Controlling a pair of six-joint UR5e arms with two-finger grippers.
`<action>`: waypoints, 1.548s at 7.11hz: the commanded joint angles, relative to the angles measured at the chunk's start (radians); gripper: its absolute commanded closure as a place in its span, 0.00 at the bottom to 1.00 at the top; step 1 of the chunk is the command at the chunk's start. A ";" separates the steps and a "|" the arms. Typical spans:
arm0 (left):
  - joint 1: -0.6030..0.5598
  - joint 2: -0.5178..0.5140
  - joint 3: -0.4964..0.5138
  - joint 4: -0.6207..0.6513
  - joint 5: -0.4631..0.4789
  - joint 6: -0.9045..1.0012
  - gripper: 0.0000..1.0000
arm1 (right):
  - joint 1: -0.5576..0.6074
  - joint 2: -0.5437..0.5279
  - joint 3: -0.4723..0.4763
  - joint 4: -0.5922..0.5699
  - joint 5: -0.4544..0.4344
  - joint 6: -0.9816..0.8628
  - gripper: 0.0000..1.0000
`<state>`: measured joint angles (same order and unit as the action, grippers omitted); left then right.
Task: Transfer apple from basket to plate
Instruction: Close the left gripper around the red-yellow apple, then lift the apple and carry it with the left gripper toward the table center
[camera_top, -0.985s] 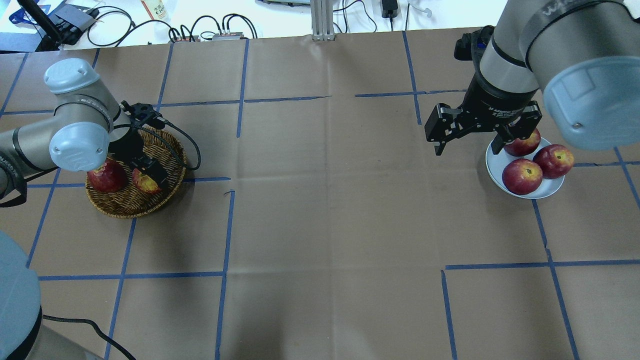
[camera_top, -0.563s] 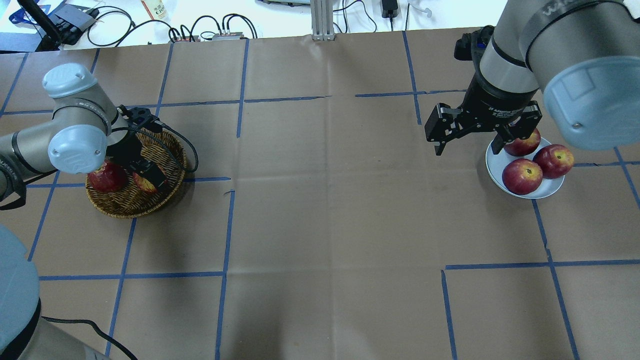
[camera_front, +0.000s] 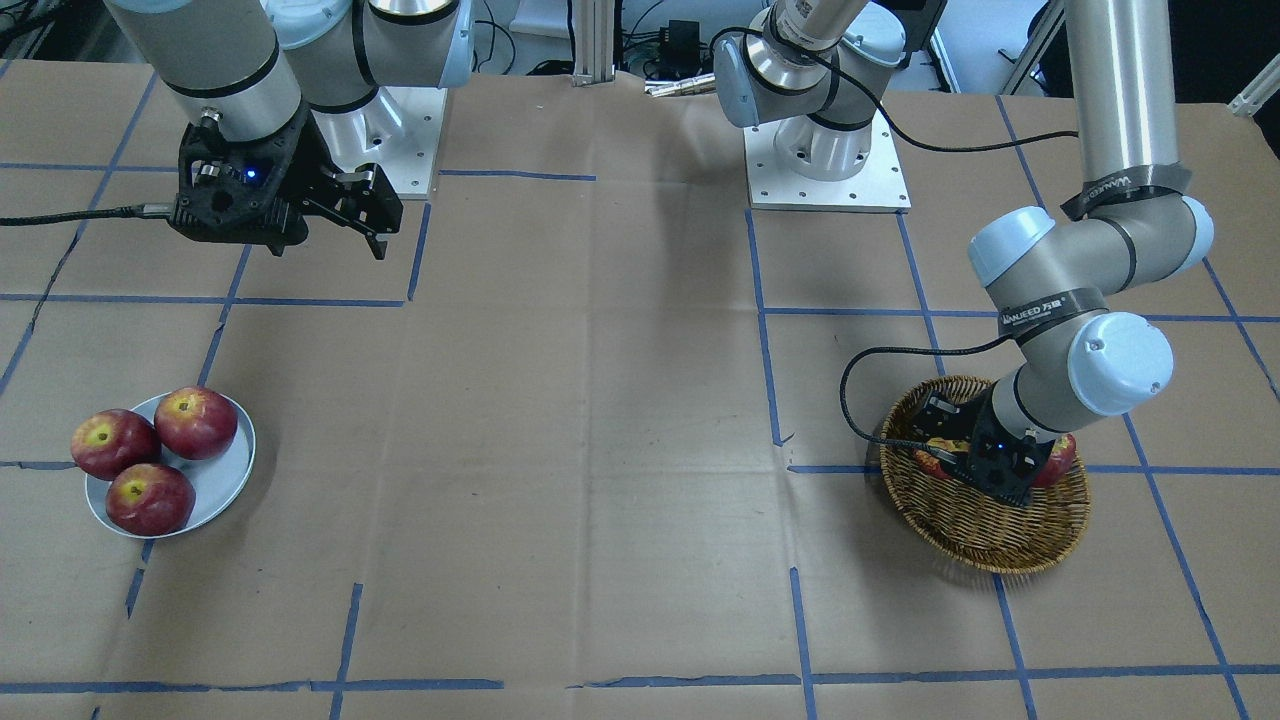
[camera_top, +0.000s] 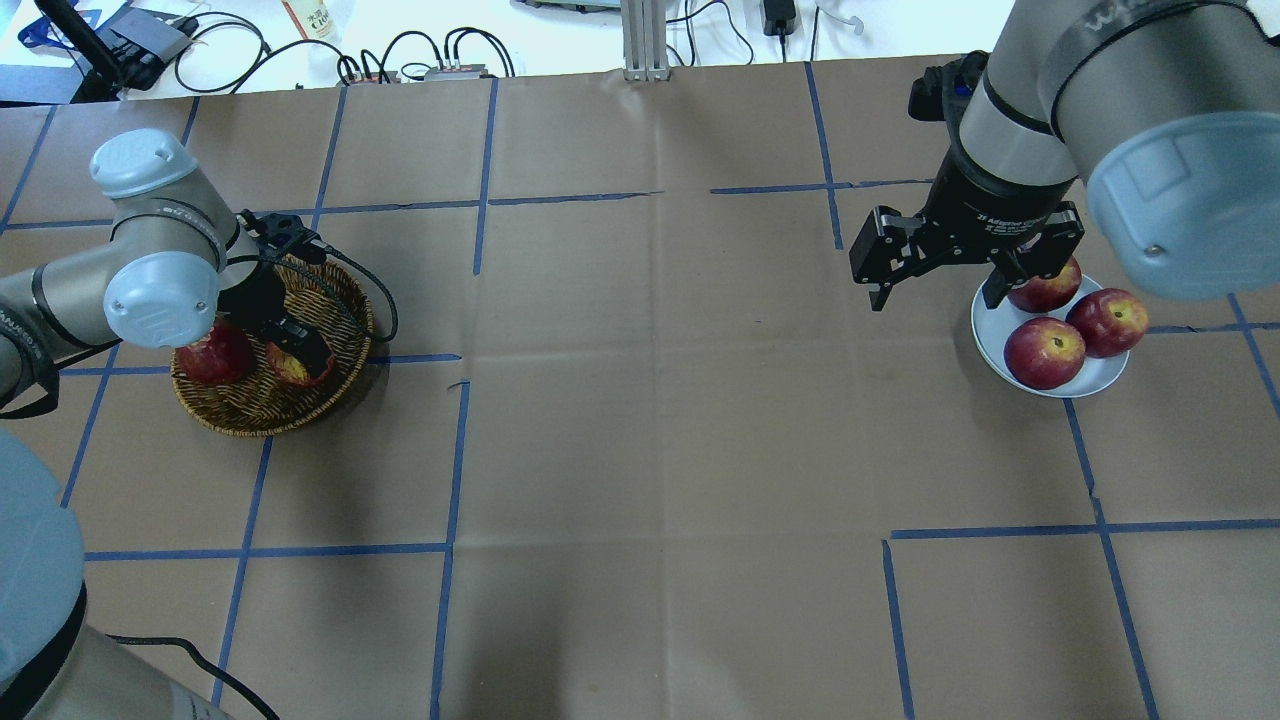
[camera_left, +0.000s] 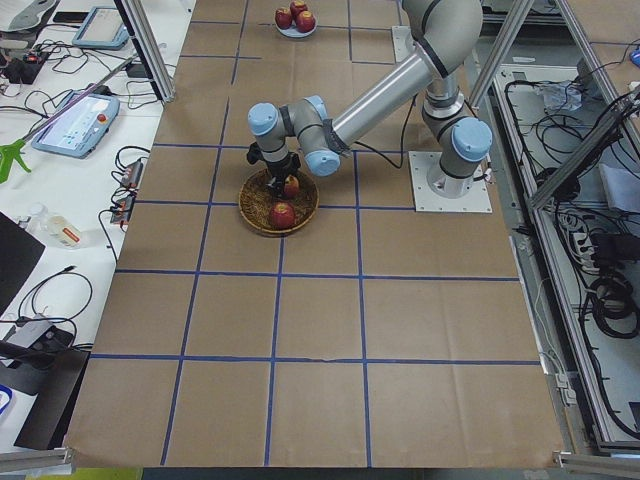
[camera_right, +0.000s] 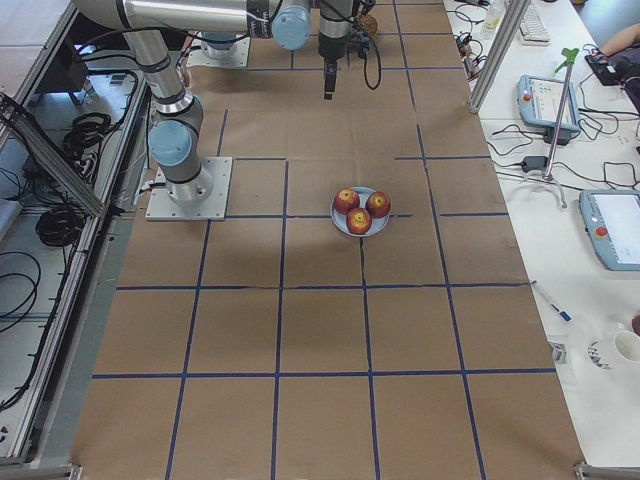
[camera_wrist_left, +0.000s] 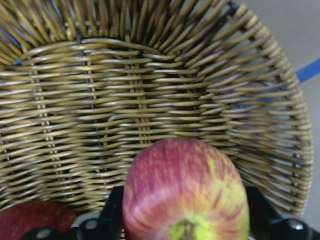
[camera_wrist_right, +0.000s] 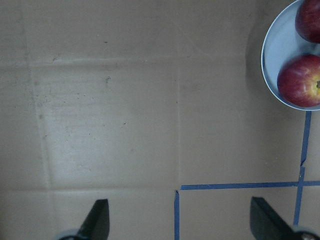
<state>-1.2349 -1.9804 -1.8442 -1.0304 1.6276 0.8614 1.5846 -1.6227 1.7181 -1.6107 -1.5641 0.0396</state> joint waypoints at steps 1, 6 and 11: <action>-0.001 0.006 0.016 0.004 -0.003 0.001 0.60 | 0.000 0.000 0.002 0.000 -0.001 -0.001 0.00; -0.260 0.198 0.033 -0.042 -0.055 -0.337 0.61 | 0.000 0.000 0.002 0.000 -0.001 -0.001 0.00; -0.645 -0.019 0.236 -0.024 -0.060 -0.819 0.60 | 0.000 0.000 0.002 0.000 -0.001 -0.001 0.00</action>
<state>-1.7821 -1.9032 -1.6766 -1.0644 1.5651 0.1360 1.5846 -1.6229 1.7196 -1.6107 -1.5646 0.0383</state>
